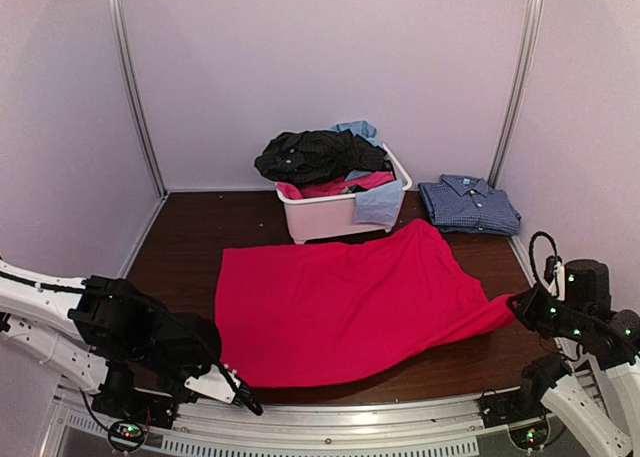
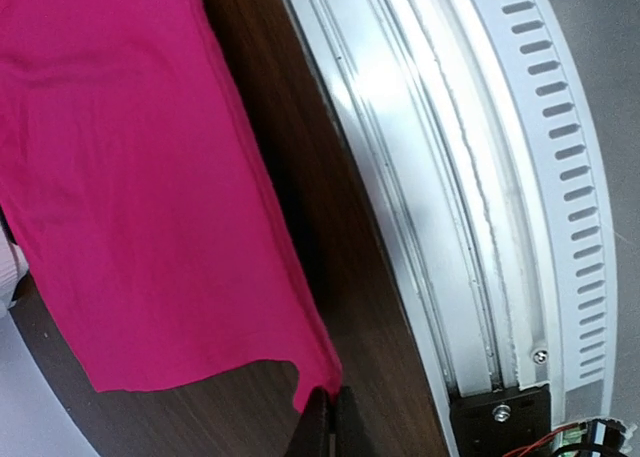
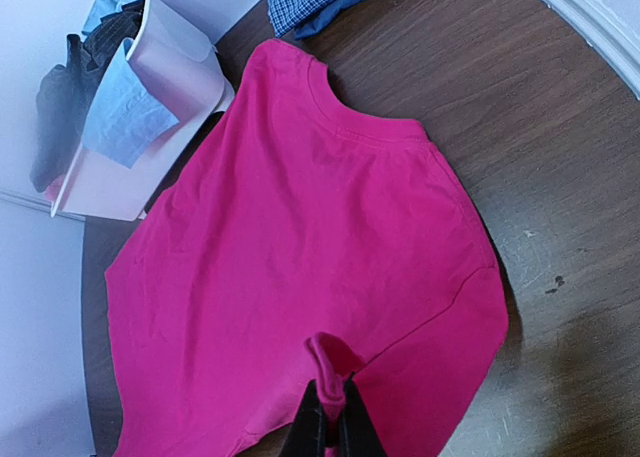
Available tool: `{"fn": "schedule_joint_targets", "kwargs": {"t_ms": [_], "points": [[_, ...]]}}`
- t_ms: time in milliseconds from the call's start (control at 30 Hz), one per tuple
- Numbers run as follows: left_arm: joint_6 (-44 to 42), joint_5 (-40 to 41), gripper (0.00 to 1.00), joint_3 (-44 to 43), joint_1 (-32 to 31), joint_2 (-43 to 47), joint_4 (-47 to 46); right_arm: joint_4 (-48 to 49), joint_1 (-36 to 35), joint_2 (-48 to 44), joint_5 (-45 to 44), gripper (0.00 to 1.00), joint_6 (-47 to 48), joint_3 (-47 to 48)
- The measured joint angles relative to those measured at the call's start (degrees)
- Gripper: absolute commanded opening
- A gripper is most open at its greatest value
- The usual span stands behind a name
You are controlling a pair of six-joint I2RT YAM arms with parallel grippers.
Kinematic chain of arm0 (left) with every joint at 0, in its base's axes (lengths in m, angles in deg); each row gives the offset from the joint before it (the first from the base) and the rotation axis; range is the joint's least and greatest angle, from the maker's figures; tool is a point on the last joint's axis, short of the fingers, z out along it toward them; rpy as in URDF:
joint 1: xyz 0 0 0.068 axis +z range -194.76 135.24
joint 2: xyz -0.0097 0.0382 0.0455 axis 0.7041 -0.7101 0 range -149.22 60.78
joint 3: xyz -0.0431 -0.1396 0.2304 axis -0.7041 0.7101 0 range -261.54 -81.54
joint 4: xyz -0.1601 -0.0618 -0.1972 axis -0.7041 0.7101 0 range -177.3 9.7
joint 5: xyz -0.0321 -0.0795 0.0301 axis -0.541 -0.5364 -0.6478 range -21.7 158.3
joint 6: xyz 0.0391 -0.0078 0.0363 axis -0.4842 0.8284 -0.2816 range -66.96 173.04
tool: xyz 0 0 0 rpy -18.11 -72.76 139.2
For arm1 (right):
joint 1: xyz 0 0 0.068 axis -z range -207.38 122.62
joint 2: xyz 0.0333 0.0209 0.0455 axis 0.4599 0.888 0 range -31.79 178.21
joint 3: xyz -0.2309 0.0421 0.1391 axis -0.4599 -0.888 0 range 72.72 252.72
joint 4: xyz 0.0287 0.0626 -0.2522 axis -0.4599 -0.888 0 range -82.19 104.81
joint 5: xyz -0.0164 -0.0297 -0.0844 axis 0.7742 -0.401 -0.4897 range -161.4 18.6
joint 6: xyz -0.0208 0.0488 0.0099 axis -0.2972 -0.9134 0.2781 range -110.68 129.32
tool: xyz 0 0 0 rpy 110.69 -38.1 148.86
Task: Fold and stack the mixed laundry pile
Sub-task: Flatten out the crumpled T-shirt at the center of the board, then fold the flattened T-shirt at the center of the board.
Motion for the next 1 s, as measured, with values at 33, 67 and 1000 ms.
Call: {"fn": "schedule_joint_targets", "kwargs": {"t_ms": [33,67,1000], "points": [[0.2,1.2,0.00,0.3,0.0,0.8,-0.3,0.4,0.0,1.1,-0.5,0.00,0.2,0.1],[0.7,2.8,0.00,0.9,0.0,2.0,-1.0,1.1,0.0,2.4,-1.1,0.00,0.3,0.2],[4.1,9.0,0.00,2.7,15.7,-2.9,-3.2,31.3,0.0,30.7,-2.1,0.00,12.2,0.3]]}}
